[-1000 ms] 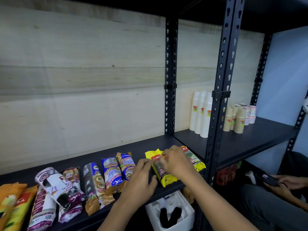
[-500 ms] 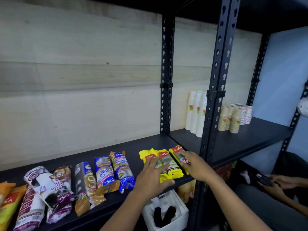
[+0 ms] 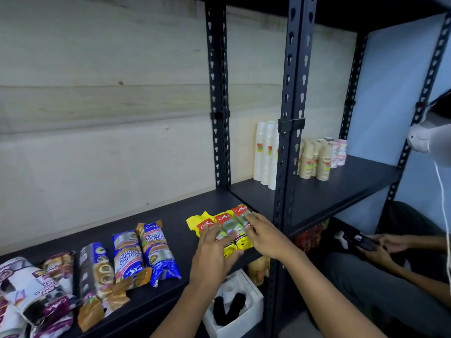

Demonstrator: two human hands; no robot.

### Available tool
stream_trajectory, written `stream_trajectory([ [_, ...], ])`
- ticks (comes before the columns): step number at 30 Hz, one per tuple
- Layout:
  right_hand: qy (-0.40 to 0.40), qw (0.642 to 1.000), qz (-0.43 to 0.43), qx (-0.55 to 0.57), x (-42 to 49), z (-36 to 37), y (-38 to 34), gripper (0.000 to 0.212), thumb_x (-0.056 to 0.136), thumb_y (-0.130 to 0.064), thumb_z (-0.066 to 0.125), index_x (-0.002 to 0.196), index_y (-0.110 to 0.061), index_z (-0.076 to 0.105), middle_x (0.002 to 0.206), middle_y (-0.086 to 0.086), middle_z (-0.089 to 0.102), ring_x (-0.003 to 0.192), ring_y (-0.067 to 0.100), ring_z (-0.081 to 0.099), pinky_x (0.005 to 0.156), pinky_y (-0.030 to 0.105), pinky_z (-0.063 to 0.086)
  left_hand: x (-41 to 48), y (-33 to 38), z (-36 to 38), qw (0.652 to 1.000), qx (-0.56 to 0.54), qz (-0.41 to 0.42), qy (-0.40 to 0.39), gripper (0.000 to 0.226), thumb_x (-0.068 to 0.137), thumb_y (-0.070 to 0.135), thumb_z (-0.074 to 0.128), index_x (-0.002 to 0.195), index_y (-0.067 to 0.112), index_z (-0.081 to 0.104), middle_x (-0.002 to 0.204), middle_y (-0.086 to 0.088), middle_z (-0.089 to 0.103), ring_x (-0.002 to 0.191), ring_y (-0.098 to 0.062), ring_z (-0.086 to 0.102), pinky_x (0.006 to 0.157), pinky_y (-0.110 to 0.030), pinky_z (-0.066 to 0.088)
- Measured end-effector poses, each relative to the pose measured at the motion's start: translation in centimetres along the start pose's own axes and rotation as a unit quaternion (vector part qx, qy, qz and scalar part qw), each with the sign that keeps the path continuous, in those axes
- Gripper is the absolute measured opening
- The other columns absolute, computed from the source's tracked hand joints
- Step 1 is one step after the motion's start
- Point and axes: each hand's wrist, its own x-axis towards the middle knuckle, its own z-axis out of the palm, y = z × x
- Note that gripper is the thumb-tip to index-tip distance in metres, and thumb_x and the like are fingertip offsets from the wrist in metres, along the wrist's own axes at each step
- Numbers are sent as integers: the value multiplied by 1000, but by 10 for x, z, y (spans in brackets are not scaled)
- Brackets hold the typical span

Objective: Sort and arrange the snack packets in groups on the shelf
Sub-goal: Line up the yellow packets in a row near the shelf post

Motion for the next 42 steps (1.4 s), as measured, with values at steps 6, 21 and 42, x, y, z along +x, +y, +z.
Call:
stream_trajectory([
  [6,0,1000,-3,-2,1,3,4,59,103,-42,35,157,-21,24,164,0,17,150,15,17,120,38,25,0,3,-3,1000,0,-11,-18,53,85,59,64,134,43,55,153,6,38,148,-22,20,109,-40,43],
  [21,25,999,-25,-30,-3,1,-1,56,104,-49,32,156,-29,26,166,2,11,153,15,6,122,36,16,-13,6,-19,998,-46,-41,-28,67,84,67,57,144,45,38,162,9,12,153,-20,-2,110,-47,42],
  [42,-55,985,-157,50,-23,92,-163,53,95,-50,52,145,-39,41,136,-11,44,124,6,46,94,20,35,-90,-112,-160,987,86,-136,-25,50,90,45,50,136,25,56,146,-2,48,131,-22,47,109,-36,39],
])
